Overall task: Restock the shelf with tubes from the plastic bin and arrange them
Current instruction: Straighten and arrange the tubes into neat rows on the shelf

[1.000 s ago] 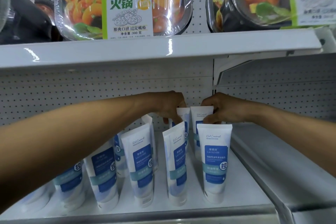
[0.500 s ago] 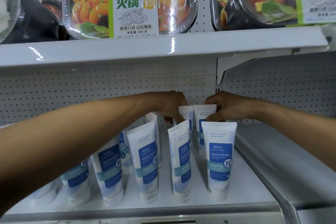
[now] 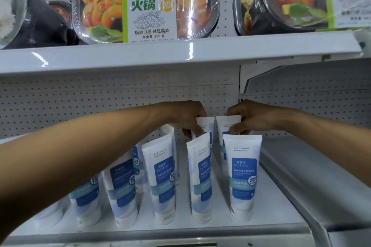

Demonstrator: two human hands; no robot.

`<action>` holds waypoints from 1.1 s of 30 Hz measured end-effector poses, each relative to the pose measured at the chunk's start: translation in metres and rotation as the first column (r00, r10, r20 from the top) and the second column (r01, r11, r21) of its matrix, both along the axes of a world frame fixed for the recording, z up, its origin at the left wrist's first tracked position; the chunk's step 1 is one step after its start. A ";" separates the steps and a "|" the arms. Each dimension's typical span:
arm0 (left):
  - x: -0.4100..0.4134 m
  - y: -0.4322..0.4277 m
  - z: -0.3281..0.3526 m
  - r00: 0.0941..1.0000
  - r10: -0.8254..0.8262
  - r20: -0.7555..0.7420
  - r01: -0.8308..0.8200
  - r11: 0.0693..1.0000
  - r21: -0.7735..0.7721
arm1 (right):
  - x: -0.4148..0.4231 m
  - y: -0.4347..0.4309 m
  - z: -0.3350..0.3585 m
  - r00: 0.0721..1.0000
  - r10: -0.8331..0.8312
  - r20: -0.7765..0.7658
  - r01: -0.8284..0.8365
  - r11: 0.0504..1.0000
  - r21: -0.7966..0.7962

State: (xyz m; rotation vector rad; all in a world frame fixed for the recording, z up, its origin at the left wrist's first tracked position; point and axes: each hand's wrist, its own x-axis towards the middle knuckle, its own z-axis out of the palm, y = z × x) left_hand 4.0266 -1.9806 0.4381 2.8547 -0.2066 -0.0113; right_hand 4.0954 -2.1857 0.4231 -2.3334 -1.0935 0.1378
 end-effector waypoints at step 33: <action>-0.026 0.068 0.008 0.993 0.107 -0.045 -0.107 0.994 0.002 | -0.007 0.085 0.016 0.969 0.210 0.130 -0.166 0.944 -0.284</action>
